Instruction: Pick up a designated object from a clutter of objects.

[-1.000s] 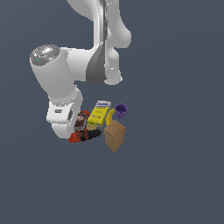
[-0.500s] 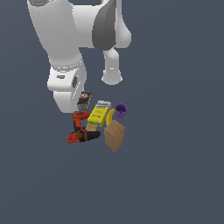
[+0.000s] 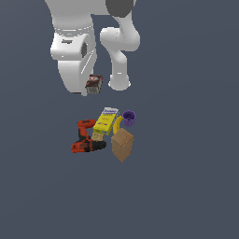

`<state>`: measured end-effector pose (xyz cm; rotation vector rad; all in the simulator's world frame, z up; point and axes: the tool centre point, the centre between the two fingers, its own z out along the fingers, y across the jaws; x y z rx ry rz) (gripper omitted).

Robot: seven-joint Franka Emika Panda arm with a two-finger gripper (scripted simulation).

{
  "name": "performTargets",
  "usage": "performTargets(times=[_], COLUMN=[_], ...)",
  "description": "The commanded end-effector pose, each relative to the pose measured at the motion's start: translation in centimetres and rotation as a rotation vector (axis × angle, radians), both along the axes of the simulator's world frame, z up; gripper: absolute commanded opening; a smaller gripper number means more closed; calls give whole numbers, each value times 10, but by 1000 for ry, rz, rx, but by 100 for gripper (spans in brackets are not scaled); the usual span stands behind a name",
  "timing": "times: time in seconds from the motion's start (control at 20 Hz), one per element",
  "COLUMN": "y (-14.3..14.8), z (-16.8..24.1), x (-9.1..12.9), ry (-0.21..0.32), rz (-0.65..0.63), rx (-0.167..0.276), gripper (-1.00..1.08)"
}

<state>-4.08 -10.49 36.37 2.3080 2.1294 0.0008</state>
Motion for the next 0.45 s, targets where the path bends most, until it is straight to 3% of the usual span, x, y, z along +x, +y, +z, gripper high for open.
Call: performTargets(times=[0.0,0.4], y=[4,7], z=[13,29], x=[-6,-11], ry=[1,1], rz=[0,-1], rx=[1,1], gripper=[-100,-100])
